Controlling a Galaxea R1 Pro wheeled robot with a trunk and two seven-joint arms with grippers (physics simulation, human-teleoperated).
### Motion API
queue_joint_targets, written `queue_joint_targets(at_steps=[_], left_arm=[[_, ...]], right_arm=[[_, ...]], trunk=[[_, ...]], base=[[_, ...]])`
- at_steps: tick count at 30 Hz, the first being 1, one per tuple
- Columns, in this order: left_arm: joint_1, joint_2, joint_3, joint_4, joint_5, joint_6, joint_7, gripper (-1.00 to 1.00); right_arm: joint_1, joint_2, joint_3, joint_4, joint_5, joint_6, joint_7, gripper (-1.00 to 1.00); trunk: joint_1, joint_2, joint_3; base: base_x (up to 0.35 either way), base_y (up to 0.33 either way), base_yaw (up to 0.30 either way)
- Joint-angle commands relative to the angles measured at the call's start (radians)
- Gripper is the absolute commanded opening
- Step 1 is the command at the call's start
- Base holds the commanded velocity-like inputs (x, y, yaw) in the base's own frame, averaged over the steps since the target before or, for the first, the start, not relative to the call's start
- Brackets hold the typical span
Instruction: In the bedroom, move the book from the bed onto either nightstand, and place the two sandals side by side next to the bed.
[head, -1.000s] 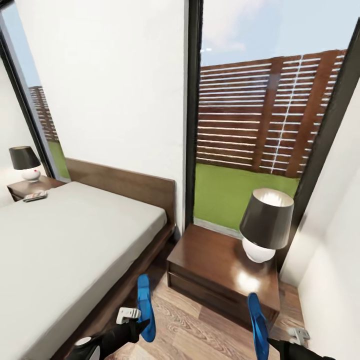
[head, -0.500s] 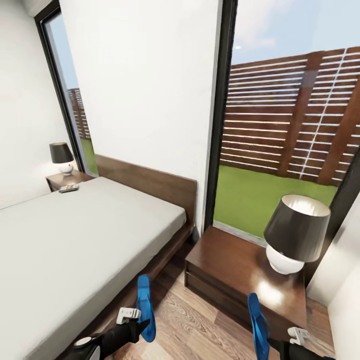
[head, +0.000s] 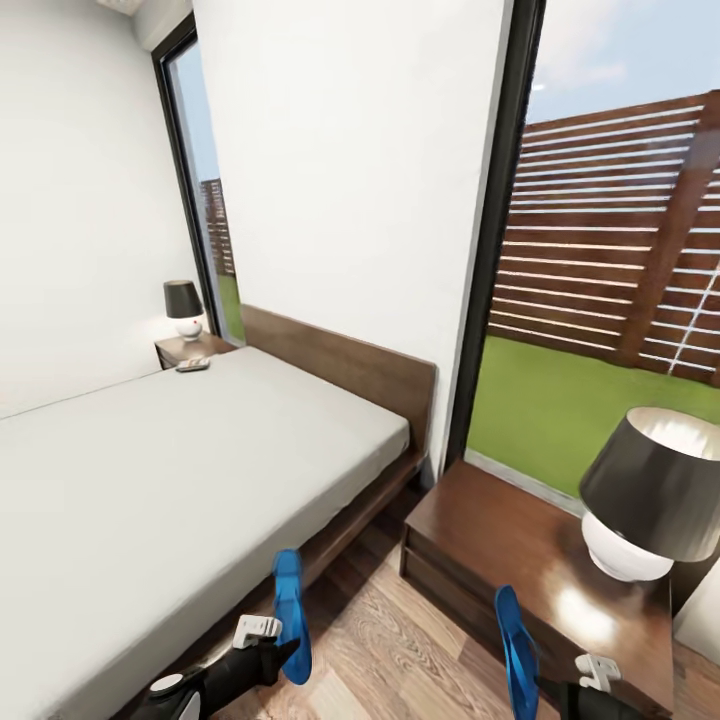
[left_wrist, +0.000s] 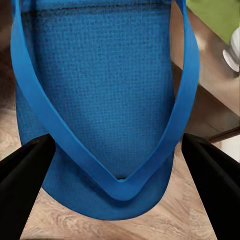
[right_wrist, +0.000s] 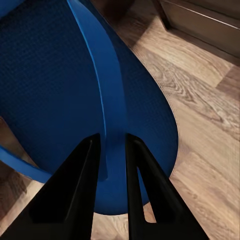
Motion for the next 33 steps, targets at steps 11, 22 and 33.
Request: queue_joint_targets(at_steps=[11, 22, 33], left_arm=[[-0.001, 0.000, 0.002, 0.001, 0.007, 0.007, -0.005, -1.00], [-0.001, 0.000, 0.002, 0.001, 0.007, 0.007, -0.005, -1.00], [-0.001, 0.000, 0.002, 0.001, 0.007, 0.007, -0.005, -1.00]], right_arm=[[-0.001, 0.000, -0.002, 0.001, -0.001, -0.003, 0.003, -1.00], [-0.001, 0.000, -0.002, 0.001, -0.001, -0.003, 0.003, -1.00], [-0.001, 0.000, -0.002, 0.001, -0.001, -0.003, 0.004, -1.00]], trunk=[[0.000, -0.001, -0.001], [0.000, -0.001, -0.001], [0.000, -0.001, -0.001]], base=[[0.000, -0.001, 0.293], [0.000, 0.000, 0.293], [0.000, 0.000, 0.293]])
